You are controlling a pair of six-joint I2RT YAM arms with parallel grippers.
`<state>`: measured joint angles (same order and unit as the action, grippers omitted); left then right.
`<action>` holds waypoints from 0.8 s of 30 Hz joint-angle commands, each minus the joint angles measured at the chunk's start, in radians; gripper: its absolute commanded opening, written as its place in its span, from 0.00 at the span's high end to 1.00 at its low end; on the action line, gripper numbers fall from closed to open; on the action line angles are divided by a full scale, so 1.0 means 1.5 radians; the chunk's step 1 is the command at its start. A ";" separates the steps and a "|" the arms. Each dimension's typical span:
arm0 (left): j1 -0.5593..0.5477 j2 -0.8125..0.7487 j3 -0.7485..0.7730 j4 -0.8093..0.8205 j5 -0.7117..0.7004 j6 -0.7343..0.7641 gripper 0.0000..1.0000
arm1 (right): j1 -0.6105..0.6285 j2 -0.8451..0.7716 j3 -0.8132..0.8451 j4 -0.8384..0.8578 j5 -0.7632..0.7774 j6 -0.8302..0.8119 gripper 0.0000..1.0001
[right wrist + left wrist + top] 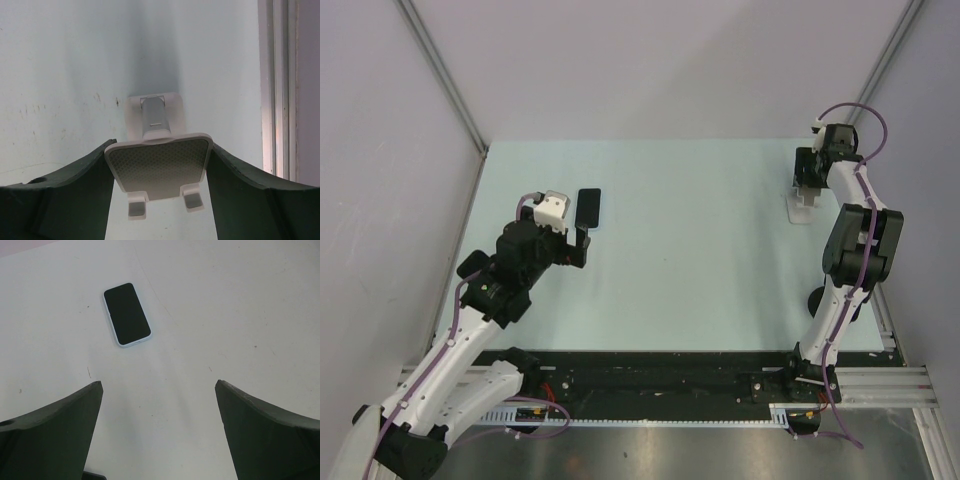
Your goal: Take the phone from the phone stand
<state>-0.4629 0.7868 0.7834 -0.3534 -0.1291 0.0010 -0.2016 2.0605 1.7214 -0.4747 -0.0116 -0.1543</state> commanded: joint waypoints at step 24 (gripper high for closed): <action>0.001 -0.029 -0.003 0.023 -0.088 -0.026 0.00 | 0.099 -0.274 -0.030 0.029 0.051 0.117 0.00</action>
<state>-0.4625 0.7563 0.7807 -0.3531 -0.1898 -0.0101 -0.1089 1.8801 1.7210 -0.5049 0.0601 -0.0841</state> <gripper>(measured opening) 0.996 0.994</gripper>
